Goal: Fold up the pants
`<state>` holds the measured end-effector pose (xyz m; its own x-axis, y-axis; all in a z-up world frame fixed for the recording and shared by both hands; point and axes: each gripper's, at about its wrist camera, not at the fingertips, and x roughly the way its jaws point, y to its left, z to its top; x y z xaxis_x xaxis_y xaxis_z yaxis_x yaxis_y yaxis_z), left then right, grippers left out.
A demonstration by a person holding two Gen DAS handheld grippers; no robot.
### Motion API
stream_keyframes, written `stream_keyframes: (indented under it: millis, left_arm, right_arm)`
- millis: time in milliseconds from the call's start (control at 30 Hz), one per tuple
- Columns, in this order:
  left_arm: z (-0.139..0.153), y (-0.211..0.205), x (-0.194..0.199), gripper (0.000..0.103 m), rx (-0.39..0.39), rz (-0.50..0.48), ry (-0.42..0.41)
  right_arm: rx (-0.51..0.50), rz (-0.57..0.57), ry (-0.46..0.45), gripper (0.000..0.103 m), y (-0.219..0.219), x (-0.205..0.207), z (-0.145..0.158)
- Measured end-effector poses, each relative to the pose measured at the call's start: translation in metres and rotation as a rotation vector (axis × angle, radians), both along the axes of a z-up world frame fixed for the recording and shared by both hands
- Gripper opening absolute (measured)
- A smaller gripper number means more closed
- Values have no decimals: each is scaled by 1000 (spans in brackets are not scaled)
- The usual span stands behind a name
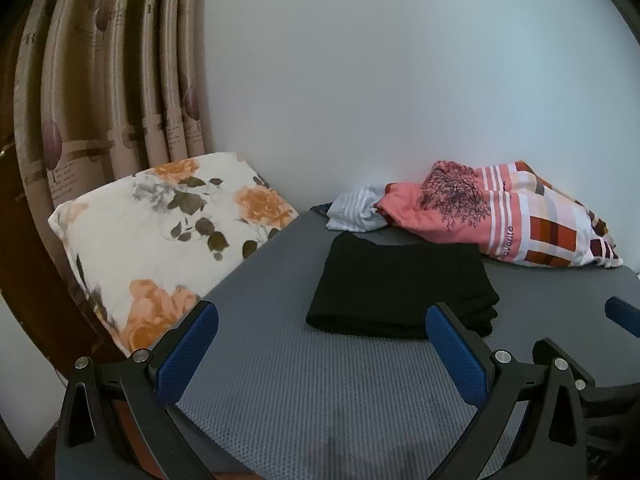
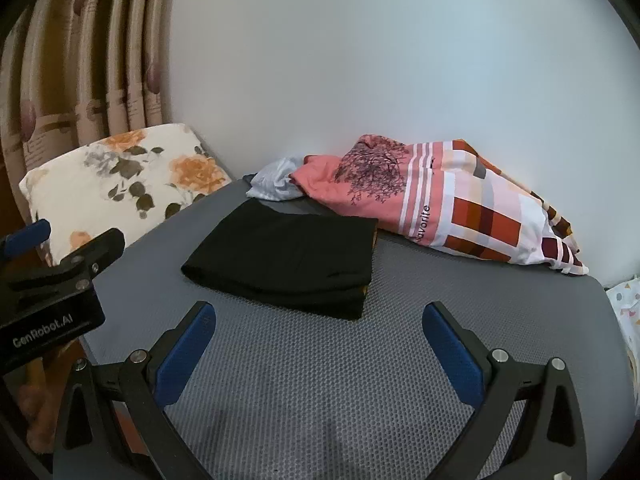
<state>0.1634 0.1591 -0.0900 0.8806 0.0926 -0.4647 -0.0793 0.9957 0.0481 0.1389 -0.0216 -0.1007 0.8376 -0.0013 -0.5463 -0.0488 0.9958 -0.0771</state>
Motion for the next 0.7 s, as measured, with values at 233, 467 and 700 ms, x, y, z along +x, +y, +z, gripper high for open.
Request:
stream_keyframes:
  millis: [233,467,700]
  left_arm:
    - [-2,-4,14,103,17,-17,8]
    - [-5,-4,27,103,19,-21,13]
    - [-12,-4,39,103,17,-22,26]
  right_arm:
    - [5,-16,-7,103,-1,10,1]
    - [4,-26,-2,103,-2,16,-3]
    - [2,-26,17,103,-2,24,-11]
